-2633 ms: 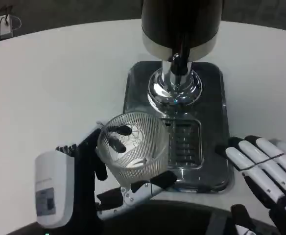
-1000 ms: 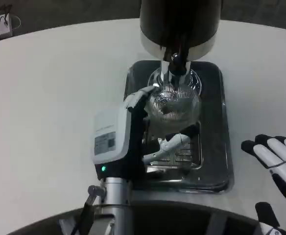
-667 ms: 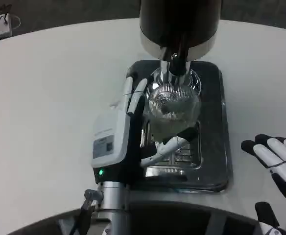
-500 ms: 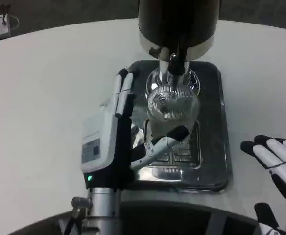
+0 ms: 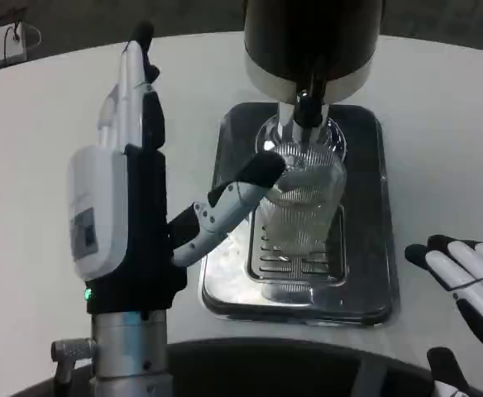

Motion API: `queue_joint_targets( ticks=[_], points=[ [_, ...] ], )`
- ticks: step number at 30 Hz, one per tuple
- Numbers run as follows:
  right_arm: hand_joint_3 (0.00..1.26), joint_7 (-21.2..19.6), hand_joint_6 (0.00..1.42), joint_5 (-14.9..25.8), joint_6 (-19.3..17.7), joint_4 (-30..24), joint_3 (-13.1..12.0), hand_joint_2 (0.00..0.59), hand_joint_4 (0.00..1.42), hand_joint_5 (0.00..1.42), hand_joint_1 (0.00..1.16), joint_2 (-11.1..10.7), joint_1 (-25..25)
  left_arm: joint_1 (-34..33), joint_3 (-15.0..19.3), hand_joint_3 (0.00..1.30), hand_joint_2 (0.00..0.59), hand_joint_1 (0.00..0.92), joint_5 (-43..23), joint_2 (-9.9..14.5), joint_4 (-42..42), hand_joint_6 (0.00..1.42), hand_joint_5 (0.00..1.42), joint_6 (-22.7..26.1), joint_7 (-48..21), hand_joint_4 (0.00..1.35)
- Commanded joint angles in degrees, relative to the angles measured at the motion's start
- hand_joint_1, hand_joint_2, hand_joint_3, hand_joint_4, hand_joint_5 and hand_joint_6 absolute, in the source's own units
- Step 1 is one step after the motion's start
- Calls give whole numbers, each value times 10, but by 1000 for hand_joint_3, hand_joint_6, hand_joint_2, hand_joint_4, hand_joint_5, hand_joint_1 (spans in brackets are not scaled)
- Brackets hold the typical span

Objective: Grasp the cup under the faucet to collect the drink, then remove the cup.

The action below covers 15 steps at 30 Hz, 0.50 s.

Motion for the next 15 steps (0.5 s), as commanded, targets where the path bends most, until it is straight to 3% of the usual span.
queue_joint_targets(
  ticks=[1,4,7,15],
  points=[
    [146,-5,215,3,-6,0,4,571,119,159,173,6,8,4,-30,0,118,0,57,-19,-96,42,100,60,-85,0],
    [146,-4,215,2,-6,0,7,571,119,159,170,7,10,-1,-45,0,124,0,86,-35,-132,41,98,84,-119,0],
    [146,-2,215,2,-5,-1,10,571,119,159,168,8,9,-11,-60,0,133,0,96,-56,-153,4,9,100,-149,0],
    [149,-4,224,4,-7,-2,12,571,119,159,163,9,11,-24,-79,0,134,0,95,-86,-134,0,0,99,-163,0]
  ],
)
